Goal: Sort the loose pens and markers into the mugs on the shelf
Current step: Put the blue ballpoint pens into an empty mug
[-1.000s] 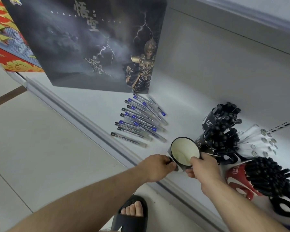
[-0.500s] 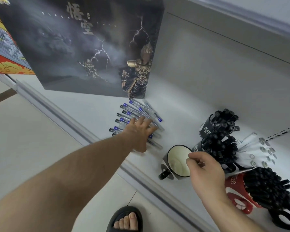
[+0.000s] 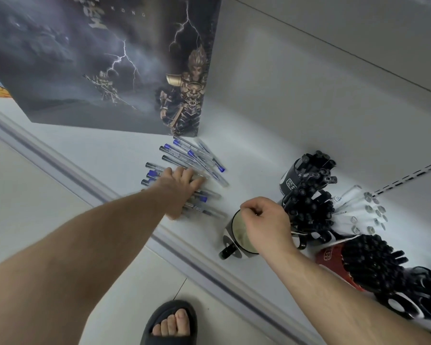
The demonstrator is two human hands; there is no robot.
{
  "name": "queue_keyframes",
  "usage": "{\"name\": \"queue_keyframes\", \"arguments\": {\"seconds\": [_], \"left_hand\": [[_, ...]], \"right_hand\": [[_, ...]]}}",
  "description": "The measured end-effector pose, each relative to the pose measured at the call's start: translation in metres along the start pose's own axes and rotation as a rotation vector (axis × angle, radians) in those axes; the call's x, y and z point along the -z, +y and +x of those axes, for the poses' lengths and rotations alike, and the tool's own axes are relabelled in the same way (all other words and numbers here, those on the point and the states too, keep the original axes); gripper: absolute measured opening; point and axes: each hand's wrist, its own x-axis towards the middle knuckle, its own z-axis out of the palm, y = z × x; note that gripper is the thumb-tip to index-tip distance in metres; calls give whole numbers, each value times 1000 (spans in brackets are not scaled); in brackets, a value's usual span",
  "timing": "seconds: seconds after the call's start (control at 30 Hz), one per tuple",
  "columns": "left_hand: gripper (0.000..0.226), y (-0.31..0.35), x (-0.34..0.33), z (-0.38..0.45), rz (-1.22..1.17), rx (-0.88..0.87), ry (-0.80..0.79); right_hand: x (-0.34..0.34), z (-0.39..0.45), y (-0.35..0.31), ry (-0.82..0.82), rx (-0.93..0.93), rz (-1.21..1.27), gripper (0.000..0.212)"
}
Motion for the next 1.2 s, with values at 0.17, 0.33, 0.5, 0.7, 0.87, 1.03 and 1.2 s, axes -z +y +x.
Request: {"name": "queue_keyframes", "arguments": {"seconds": [0.17,0.33,0.5,0.7,0.87,1.03,1.2], "left_hand": [[70,6,-4,-6,-79,9,113],[53,8,-8,-10,-160,-1,189],[37,1,-3,-15,-366,35,286],[41,-1,46,-38,-1121,207,441],[25,16,104,-64,-1890,86,555],[20,63,135,-69,-1977,-222,509],[21,98,132,-57,-1924,-305,437]], "right_hand": [[-2,-5,10,-5,-46,6,21],[4,-6,21,28,-114,87,21],[14,-10,23,76,-142,166,24],[33,-13,15,156,-145,324,20],[58,-23,-11,124,-90,508,19],[77,-30,-45,14,113,585,26],[95,-26,-54,-84,238,650,49]]}}
